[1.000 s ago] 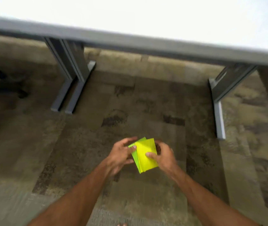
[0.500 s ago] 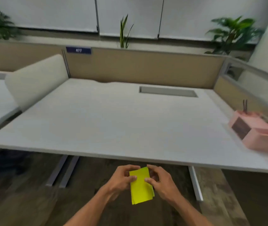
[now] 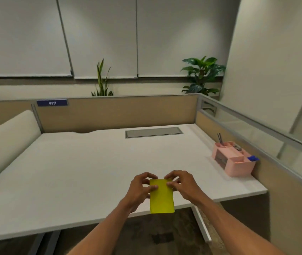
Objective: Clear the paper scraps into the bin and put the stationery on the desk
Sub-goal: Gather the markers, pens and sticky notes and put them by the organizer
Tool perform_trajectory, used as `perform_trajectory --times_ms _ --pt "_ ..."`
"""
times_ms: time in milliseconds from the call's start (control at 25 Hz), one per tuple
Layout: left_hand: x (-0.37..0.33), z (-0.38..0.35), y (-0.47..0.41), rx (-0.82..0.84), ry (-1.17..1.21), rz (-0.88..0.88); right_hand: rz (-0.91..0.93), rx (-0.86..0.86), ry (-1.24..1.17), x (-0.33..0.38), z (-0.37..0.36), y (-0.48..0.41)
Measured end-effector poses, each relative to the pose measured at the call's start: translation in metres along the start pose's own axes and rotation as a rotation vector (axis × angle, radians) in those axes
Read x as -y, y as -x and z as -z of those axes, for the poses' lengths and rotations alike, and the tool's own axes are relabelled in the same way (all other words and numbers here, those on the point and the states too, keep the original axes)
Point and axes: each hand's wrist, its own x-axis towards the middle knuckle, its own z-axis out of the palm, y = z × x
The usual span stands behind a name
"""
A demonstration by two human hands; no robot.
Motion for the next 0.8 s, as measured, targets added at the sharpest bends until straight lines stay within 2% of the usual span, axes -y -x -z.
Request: perform_trajectory --times_ms 280,600,800 --pt "-0.040 -0.058 -0.078 0.181 0.017 -0.054 -0.082 -0.096 -0.034 -0.033 0.093 -0.029" --pt "-0.078 -0.154 -0.175 0.340 -0.088 -0.046 -0.148 0.132 0.307 -0.083 0.197 -0.083" --pt "-0.082 -0.205 -0.224 0.318 -0.215 -0.066 -0.229 0.165 0.378 -0.114 0.241 -0.102"
